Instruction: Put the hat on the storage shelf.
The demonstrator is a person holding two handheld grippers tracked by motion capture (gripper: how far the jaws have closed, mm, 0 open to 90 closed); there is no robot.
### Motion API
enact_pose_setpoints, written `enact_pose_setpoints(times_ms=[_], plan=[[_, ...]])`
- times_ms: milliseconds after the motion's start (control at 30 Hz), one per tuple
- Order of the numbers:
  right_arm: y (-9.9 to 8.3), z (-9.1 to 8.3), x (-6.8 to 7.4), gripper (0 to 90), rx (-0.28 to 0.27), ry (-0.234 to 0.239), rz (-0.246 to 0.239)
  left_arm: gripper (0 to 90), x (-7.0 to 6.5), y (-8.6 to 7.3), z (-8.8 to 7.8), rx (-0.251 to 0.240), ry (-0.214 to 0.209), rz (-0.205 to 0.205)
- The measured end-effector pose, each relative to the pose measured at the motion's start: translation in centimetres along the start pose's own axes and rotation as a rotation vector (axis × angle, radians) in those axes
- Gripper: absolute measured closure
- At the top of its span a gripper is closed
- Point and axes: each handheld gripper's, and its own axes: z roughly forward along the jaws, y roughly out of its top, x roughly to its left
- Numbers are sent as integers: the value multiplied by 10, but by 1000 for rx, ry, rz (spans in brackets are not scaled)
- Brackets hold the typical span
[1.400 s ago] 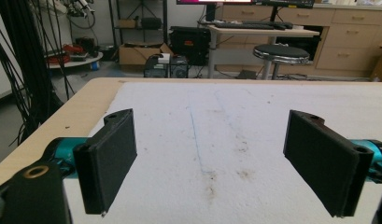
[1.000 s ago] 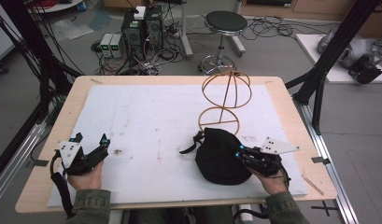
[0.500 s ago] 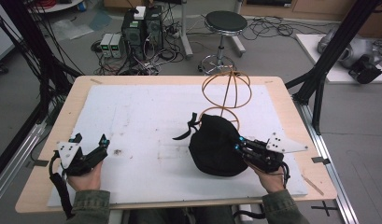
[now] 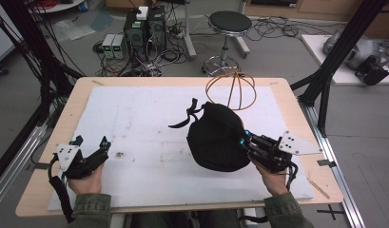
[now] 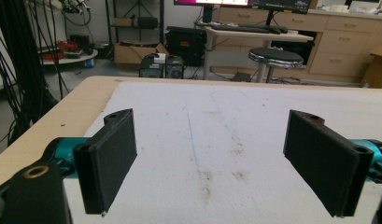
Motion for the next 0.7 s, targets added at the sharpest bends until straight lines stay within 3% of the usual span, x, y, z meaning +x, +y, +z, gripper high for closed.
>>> enact_pose_setpoints(times_ms=[133, 267, 367, 400, 467, 700], plan=[[10, -2, 1, 869, -29, -23, -28, 174, 1, 1, 0, -1, -1, -17], [24, -5, -1, 868, -115, -70, -35, 175, 1, 2, 1, -4, -10, -28], [32, -4, -6, 868, -164, -123, -48, 176, -1, 2, 3, 1, -20, -31], [37, -3, -9, 864, -182, -169, -56, 176, -2, 2, 4, -3, -22, -30], [41, -2, -14, 863, -207, -219, -63, 176, -2, 2, 4, 1, -32, -25], [50, 0, -24, 863, -265, -308, -75, 176, -3, 4, 4, -2, -44, -22]])
